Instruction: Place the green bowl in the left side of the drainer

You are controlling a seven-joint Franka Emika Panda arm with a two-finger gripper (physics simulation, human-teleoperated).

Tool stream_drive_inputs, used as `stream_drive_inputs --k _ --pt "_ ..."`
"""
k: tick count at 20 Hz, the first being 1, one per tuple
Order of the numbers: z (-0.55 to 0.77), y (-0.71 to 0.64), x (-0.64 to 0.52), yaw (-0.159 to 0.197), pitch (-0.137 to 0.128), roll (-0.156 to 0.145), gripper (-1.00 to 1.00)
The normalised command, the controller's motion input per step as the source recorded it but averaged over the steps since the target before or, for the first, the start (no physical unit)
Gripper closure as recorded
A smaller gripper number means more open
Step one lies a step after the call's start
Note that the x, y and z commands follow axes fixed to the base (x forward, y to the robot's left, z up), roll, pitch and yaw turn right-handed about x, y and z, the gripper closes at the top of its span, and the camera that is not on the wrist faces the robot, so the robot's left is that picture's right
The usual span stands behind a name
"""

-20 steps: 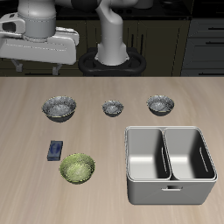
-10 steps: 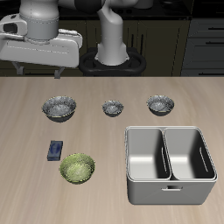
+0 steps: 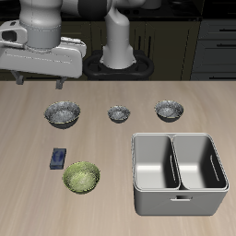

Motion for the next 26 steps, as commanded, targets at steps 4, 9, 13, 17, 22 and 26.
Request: stream_drive_inputs --k 4,9,13,17,22,26 --pt "-0.17 0.17 0.06 -0.007 -0.001 0.020 -1.00" --pt "-0.24 0.09 0.08 -0.003 0.001 -0.001 -1.00" --pt "-0.28 0.03 0.08 -0.004 -0.038 -0.015 -1.00" --pt "-0.26 0.09 0.06 0.008 -0.025 -0.006 -1.00" --pt "-0.28 0.06 0.09 0.010 0.021 0.002 -1.00" --pt "-0.27 0.01 0.07 -0.035 0.034 0.011 -1.00"
